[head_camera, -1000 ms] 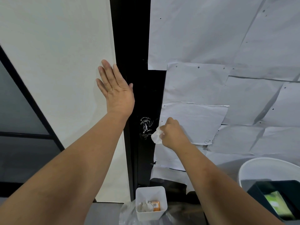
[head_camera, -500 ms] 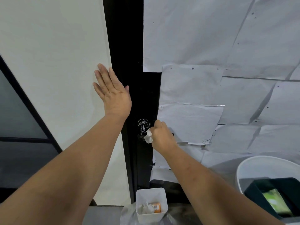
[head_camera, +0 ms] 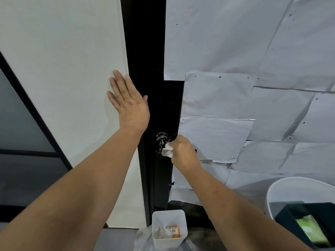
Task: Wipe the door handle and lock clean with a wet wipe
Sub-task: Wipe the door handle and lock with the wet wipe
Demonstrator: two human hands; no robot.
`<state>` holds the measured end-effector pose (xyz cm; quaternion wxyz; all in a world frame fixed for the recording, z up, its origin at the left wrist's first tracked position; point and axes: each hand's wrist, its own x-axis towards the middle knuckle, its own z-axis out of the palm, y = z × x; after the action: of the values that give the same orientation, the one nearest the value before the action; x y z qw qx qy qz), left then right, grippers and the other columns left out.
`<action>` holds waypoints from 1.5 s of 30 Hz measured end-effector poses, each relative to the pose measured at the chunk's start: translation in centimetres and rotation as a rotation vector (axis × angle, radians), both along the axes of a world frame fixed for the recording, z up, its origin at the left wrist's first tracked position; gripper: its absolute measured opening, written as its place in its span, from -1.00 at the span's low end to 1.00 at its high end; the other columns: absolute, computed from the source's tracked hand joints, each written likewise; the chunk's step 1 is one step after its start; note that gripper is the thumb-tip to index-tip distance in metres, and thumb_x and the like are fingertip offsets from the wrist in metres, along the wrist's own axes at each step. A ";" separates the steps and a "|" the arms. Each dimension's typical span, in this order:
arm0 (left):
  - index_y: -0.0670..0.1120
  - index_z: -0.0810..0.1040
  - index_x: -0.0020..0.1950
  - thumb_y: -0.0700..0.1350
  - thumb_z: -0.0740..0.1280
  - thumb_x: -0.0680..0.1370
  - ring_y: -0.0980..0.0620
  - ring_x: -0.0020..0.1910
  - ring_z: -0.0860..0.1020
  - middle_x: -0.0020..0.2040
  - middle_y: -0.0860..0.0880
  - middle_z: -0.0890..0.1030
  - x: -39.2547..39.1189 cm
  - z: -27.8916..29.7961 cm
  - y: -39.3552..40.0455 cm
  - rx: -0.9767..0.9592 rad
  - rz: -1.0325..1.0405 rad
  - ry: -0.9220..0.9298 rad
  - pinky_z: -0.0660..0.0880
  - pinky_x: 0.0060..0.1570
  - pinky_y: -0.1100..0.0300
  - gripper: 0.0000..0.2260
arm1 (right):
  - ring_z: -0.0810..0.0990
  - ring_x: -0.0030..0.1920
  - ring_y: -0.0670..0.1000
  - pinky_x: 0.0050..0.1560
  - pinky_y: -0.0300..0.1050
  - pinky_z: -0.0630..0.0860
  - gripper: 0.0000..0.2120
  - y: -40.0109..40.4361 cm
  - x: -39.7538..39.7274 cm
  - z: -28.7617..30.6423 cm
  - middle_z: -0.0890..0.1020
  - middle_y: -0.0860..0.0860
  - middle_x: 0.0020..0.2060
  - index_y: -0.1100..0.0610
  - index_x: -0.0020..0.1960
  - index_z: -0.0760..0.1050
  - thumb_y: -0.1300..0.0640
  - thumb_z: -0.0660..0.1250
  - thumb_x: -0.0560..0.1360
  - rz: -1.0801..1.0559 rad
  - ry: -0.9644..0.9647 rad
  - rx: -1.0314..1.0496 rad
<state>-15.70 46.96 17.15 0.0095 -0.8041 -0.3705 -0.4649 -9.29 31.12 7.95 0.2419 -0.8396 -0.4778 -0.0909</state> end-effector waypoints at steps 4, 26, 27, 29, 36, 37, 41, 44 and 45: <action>-0.33 -0.10 0.54 -0.01 0.12 0.65 -0.38 0.52 -0.08 0.53 -0.40 -0.06 0.0 0.1 0.0 -0.003 0.005 0.002 -0.06 0.47 -0.31 -0.36 | 0.31 -0.16 0.04 -0.41 -0.18 0.24 -0.76 -0.1 -0.6 -0.1 0.34 0.06 -0.18 0.26 -0.21 0.52 0.52 0.19 0.29 -0.022 -0.063 -0.058; -0.32 -0.10 0.54 -0.01 0.13 0.64 -0.38 0.52 -0.07 0.53 -0.39 -0.06 0.0 0.0 0.0 -0.010 0.010 0.003 -0.04 0.46 -0.31 -0.35 | 0.45 -0.14 0.16 -0.31 -0.07 0.30 -0.74 -1.5 1.4 0.2 0.52 0.17 -0.19 0.28 -0.12 0.59 0.47 0.22 0.30 -0.116 0.023 -0.015; -0.33 -0.09 0.54 -0.01 0.14 0.64 -0.38 0.52 -0.07 0.53 -0.39 -0.05 0.0 0.0 0.0 -0.008 0.011 0.005 -0.04 0.46 -0.31 -0.35 | 0.42 -0.18 0.13 -0.33 -0.10 0.28 -0.77 -1.4 1.0 0.1 0.50 0.14 -0.24 0.26 -0.18 0.58 0.46 0.22 0.29 -0.109 0.010 -0.020; -0.33 -0.10 0.54 -0.01 0.13 0.64 -0.38 0.52 -0.07 0.53 -0.39 -0.05 0.1 0.0 0.0 -0.004 0.012 0.008 -0.04 0.46 -0.32 -0.36 | 0.33 -0.21 0.05 -0.38 -0.16 0.23 -0.76 -0.5 0.2 -0.2 0.43 0.07 -0.27 0.21 -0.23 0.57 0.47 0.21 0.28 -0.091 -0.009 -0.031; -0.33 -0.12 0.54 -0.01 0.12 0.64 -0.38 0.52 -0.09 0.53 -0.39 -0.07 0.0 0.0 0.0 -0.002 0.005 0.010 -0.04 0.46 -0.32 -0.35 | 0.41 -0.18 0.08 -0.32 -0.11 0.37 -0.76 0.5 0.1 -0.1 0.42 0.05 -0.20 0.19 -0.09 0.64 0.42 0.32 0.33 0.072 0.054 -0.080; -0.32 -0.12 0.54 -0.01 0.12 0.64 -0.38 0.52 -0.09 0.53 -0.39 -0.07 0.0 0.0 0.1 -0.001 0.001 0.012 -0.05 0.46 -0.32 -0.35 | 0.37 -0.23 0.07 -0.39 -0.13 0.30 -0.81 0.3 0.7 -0.1 0.36 0.00 -0.27 0.17 -0.19 0.62 0.39 0.35 0.30 0.026 0.078 -0.051; -0.33 -0.11 0.53 0.00 0.11 0.65 -0.39 0.52 -0.07 0.53 -0.40 -0.05 0.0 -0.1 0.1 -0.001 0.006 0.008 -0.03 0.46 -0.33 -0.36 | 0.27 -0.24 0.07 -0.34 -0.13 0.24 -0.75 -0.8 1.0 -0.6 0.33 -0.01 -0.33 0.13 -0.33 0.51 0.43 0.16 0.26 -0.056 0.006 -0.011; -0.33 -0.09 0.54 0.01 0.11 0.65 -0.39 0.52 -0.07 0.53 -0.40 -0.05 -0.1 -0.1 0.0 0.001 0.015 0.006 0.00 0.45 -0.33 -0.37 | 0.36 -0.14 0.08 -0.28 -0.13 0.29 -0.70 0.1 -0.7 -0.3 0.47 0.12 -0.19 0.25 -0.15 0.59 0.51 0.19 0.28 0.004 -0.017 -0.063; -0.33 -0.09 0.54 0.01 0.11 0.65 -0.39 0.52 -0.07 0.53 -0.40 -0.05 -0.1 -0.1 0.0 0.001 0.014 0.008 0.01 0.45 -0.33 -0.36 | 0.38 -0.16 0.08 -0.30 -0.13 0.30 -0.71 0.4 -1.1 0.0 0.46 0.12 -0.20 0.25 -0.14 0.60 0.51 0.23 0.29 0.039 -0.004 -0.074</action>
<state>-15.75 46.98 17.07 0.0148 -0.8033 -0.3757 -0.4619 -10.41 31.54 7.92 0.2116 -0.8383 -0.4976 -0.0703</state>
